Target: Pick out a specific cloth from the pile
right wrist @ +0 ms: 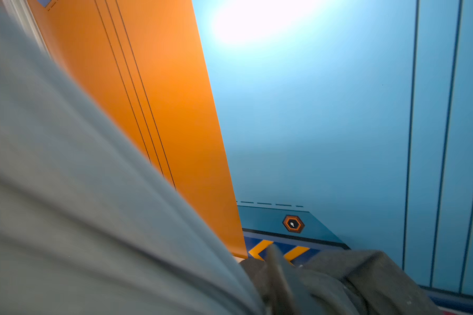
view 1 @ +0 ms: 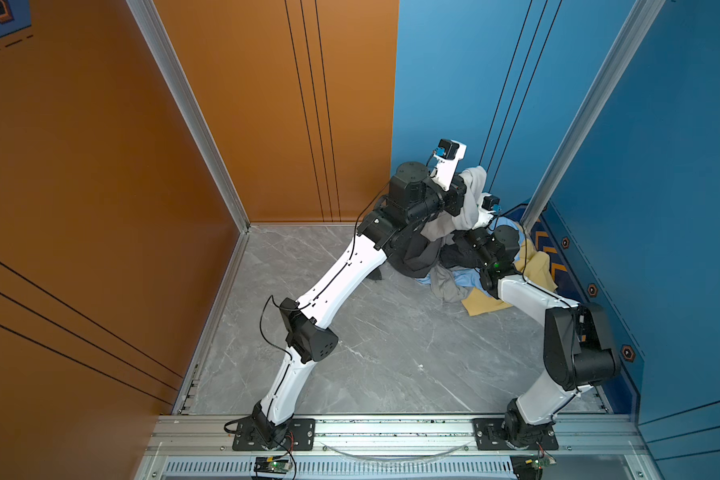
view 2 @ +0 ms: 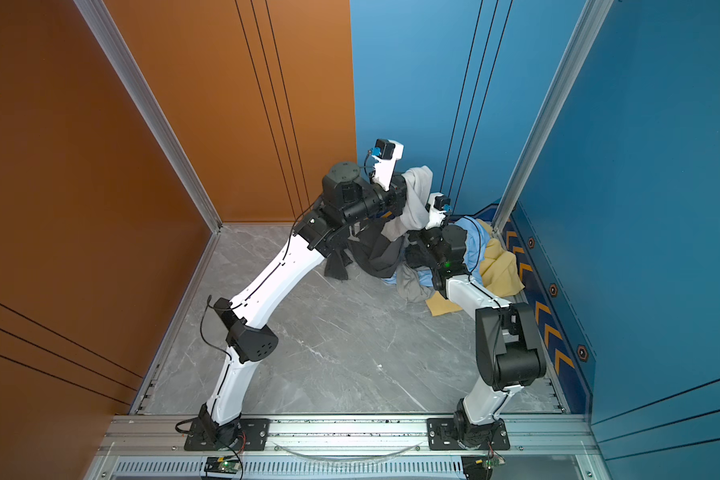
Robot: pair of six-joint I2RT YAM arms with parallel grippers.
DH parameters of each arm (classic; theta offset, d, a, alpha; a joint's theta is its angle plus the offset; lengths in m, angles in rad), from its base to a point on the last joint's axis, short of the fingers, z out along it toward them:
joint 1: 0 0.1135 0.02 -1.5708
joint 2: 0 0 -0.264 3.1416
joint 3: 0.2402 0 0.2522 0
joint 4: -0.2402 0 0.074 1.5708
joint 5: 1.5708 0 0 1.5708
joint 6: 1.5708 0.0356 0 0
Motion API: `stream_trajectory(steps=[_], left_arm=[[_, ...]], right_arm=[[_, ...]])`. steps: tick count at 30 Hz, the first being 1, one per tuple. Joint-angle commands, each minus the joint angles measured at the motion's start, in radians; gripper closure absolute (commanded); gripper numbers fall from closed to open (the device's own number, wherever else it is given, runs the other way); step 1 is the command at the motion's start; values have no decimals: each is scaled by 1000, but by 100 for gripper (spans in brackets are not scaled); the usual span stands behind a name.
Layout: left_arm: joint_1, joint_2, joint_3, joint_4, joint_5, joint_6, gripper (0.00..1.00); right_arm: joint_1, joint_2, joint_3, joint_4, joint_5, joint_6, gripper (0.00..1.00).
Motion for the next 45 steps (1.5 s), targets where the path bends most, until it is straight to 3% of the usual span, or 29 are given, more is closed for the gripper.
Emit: stream_trajectory(steps=[1,11,13,15,17,25,28,39,45], left_arm=[[4,-78,-28,59,41,9,100],[91,-131,-240,112,22,-21,99],[110,-135,-289,139,38,-36,81],[126,-137,-336,172,47,-49,51],[137,-134,-366,186,50,-51,38],[165,-143,-490,260,77,-44,15],[173,-153,-529,291,73,-47,10],[186,-143,-527,298,89,-52,8],[186,-142,-521,300,104,-52,8]], right_arm=[[-9,-4,85,-38,9,18,98],[-38,-9,362,-323,23,103,100],[-43,1,432,-376,21,115,100],[-53,21,510,-425,18,139,100],[-61,44,587,-470,11,158,100],[-74,111,855,-588,-24,202,100],[-75,132,943,-613,-31,209,100],[-63,212,1218,-700,-31,232,100],[-55,209,1268,-752,-38,232,100]])
